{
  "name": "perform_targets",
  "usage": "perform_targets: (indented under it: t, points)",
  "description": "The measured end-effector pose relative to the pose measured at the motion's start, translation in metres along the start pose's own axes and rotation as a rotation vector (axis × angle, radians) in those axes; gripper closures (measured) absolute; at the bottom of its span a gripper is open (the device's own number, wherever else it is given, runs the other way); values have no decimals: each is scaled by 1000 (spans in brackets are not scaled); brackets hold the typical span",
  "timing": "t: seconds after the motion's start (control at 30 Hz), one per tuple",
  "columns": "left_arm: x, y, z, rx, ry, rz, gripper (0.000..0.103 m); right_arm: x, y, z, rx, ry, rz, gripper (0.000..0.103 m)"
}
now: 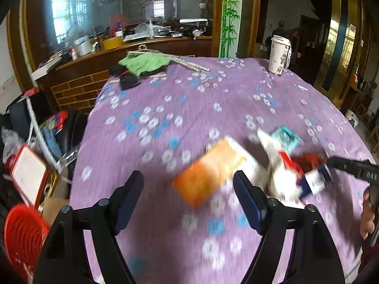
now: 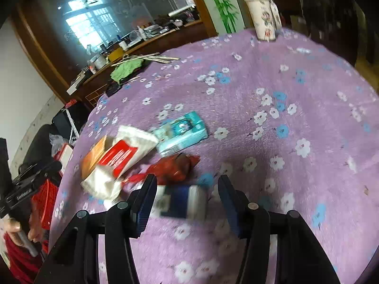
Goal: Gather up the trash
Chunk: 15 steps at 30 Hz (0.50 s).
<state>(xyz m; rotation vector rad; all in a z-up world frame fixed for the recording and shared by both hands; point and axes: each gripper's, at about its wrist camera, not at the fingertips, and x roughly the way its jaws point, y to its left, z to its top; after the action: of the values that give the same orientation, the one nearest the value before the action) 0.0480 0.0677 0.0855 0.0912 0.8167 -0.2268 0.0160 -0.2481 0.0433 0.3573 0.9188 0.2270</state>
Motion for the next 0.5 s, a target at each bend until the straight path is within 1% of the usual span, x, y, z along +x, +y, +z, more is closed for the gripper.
perform_targets:
  t: [0.1, 0.13, 0.23, 0.27, 0.33, 0.43, 0.5]
  points:
    - [30, 1, 15, -1, 15, 10, 20, 15, -9, 3, 32, 40, 57, 44]
    - [37, 2, 18, -4, 19, -2, 20, 19, -11, 2, 42, 60, 83, 44]
    - [57, 11, 24, -43, 63, -79, 20, 20, -8, -7, 44, 102, 190, 43]
    - [62, 13, 24, -58, 81, -107, 20, 20, -7, -10, 36, 114, 207, 43]
    - [70, 15, 21, -64, 103, -127, 20, 16, 2, -19, 3, 147, 247, 40]
    - [74, 8, 12, -12, 133, -164, 20, 5, 20, -37, -83, 190, 307, 39]
    - [72, -1, 5, 59, 133, -161, 20, -1, 32, -46, -147, 195, 310, 39]
